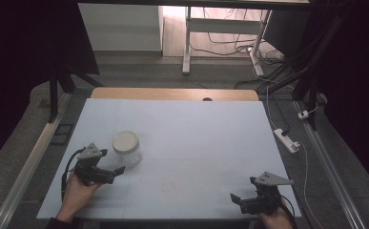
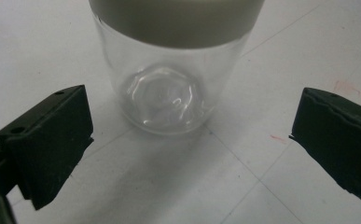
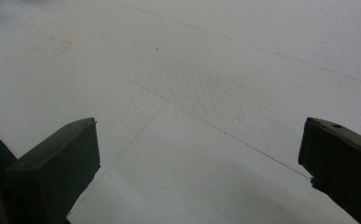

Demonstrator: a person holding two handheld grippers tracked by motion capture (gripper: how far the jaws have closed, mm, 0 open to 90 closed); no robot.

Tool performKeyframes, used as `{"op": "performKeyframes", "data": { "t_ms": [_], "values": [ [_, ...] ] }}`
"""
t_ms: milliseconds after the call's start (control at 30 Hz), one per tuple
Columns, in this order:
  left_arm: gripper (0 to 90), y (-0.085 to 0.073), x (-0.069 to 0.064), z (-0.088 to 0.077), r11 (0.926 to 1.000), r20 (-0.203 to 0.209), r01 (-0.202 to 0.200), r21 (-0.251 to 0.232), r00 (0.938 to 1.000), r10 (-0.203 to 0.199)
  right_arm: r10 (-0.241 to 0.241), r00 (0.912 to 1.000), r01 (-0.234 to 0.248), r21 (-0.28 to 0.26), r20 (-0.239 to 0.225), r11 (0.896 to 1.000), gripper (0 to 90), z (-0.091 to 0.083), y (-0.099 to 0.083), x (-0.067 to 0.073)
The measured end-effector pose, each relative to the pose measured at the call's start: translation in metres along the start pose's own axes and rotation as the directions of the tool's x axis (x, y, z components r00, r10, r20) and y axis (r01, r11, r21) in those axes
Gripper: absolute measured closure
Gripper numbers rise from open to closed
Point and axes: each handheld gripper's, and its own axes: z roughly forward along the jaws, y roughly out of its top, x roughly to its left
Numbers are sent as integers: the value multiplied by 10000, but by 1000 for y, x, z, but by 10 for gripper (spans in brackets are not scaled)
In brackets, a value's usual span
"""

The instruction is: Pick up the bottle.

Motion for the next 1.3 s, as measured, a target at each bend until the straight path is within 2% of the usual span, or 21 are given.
{"op": "performKeyframes", "data": {
  "t_ms": [167,367,533,667,800,1167,1300],
  "values": [
    [0,5,4,8,10000,70,-70,-9,10000,71,5,10000,-5,24,1,10000,0,0,0,0],
    [0,10,7,23,9992,-101,-369,-132,9993,367,12,10000,-12,34,1,10000,0,1,0,0],
    [0,14,9,29,9989,-118,-398,-251,9991,395,31,10000,-31,51,-13,10000,0,1,0,0],
    [0,18,11,34,9992,-101,-339,-200,9994,337,26,10000,-26,56,-17,10000,0,1,0,0],
    [0,23,10,42,9989,-134,-463,-49,9988,462,27,10000,-27,57,-22,10000,0,1,0,0],
    [0,31,10,51,9986,-31,-531,49,9986,531,19,10000,-19,72,-37,10000,0,1,0,0],
    [9,33,9,51,9980,-114,-625,40,9980,626,15,10000,-14,85,-39,10000,0,1,0,0]
  ]
}}
